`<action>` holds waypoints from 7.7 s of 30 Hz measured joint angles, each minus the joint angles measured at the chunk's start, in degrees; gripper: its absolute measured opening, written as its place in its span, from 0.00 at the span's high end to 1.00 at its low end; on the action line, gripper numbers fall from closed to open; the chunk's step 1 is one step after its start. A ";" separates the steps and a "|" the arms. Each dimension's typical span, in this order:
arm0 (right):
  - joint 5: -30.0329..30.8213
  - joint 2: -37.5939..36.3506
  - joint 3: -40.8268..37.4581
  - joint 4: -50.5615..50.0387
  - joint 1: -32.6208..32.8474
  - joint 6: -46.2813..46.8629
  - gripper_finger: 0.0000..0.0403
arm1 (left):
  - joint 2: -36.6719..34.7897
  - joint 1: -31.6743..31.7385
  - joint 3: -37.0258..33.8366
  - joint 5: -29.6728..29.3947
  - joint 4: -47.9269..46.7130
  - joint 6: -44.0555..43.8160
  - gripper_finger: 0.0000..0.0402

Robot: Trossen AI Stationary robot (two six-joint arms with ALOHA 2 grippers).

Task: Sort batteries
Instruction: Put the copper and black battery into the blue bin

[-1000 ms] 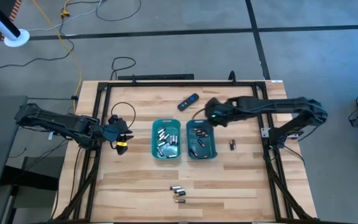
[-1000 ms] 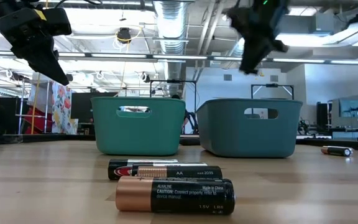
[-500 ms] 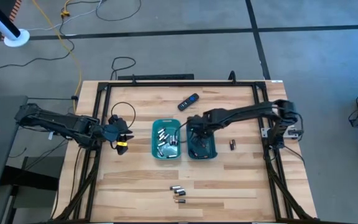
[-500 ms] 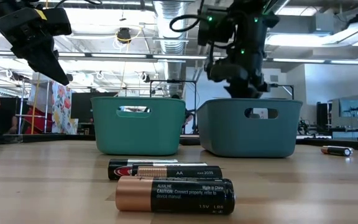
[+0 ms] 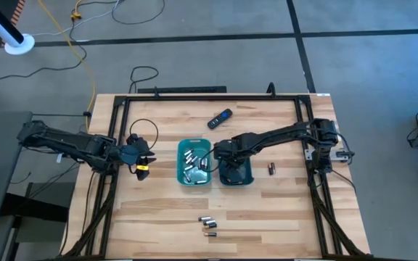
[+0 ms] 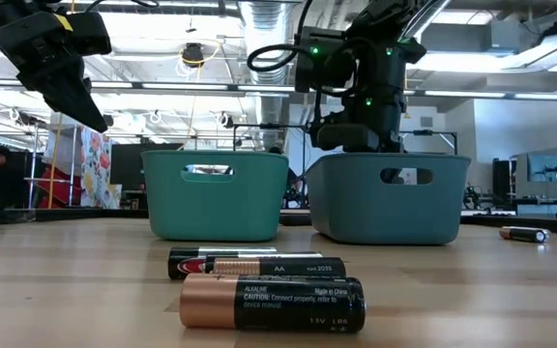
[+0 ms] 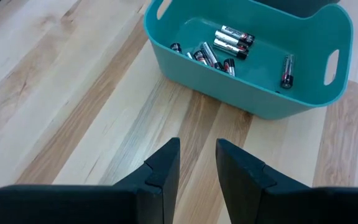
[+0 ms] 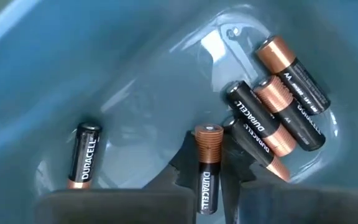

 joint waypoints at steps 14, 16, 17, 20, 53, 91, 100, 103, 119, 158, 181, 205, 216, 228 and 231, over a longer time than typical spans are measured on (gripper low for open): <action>0.02 0.00 0.00 0.29 0.07 0.87 0.79 | 0.00 0.00 0.00 0.00 -0.01 0.00 0.75; 0.02 -0.17 -0.02 0.32 0.07 0.90 0.78 | 0.00 0.00 0.00 0.00 0.00 0.00 0.75; 0.04 -0.21 -0.02 0.34 0.07 0.90 0.78 | 0.00 -0.01 0.00 0.00 0.00 0.00 0.75; 0.04 -0.55 -0.02 0.08 0.07 0.95 0.76 | 0.00 -0.01 0.00 0.00 -0.02 0.00 0.75; 18.27 -34.45 -5.44 -25.64 6.05 23.60 0.66 | 0.02 0.01 0.00 0.02 -0.02 1.20 0.75; 7.61 -39.12 -41.79 1.57 15.19 57.53 0.66 | 0.02 -0.01 0.00 0.02 -0.02 1.09 0.75; 7.61 -39.05 -41.76 -1.18 14.36 56.96 0.66 | 0.02 0.00 0.00 0.02 -0.04 1.09 0.75; 7.61 -39.05 -42.09 -1.08 13.72 56.24 0.66 | 0.02 -0.01 0.00 0.02 -0.02 1.14 0.75; 7.87 -38.11 -42.48 -5.83 11.00 50.86 0.67 | 0.02 -0.01 0.00 0.00 -0.02 1.26 0.75; 14.52 -35.35 -13.18 -3.17 5.97 15.45 0.98 | 0.02 0.02 0.00 -1.20 -0.02 1.62 0.75; -3.21 -2.98 -3.43 2.10 3.15 -3.06 0.98 | 0.02 0.02 0.00 -1.33 0.00 1.53 0.75; -2.91 -11.12 -3.43 -3.07 1.21 1.91 0.70 | 0.02 0.02 0.00 -1.33 0.00 1.07 0.75; 9.77 -29.23 -8.90 -22.74 1.97 25.52 0.70 | 0.02 0.02 0.00 -1.33 -0.02 1.07 0.75; 7.26 -42.33 -30.44 -13.93 9.49 53.10 0.70 | 0.02 -0.01 0.00 -1.33 0.00 1.07 0.75; 6.07 -40.36 -31.46 -11.11 10.92 54.35 0.70 | 0.02 0.01 0.00 -1.33 -0.02 1.07 0.75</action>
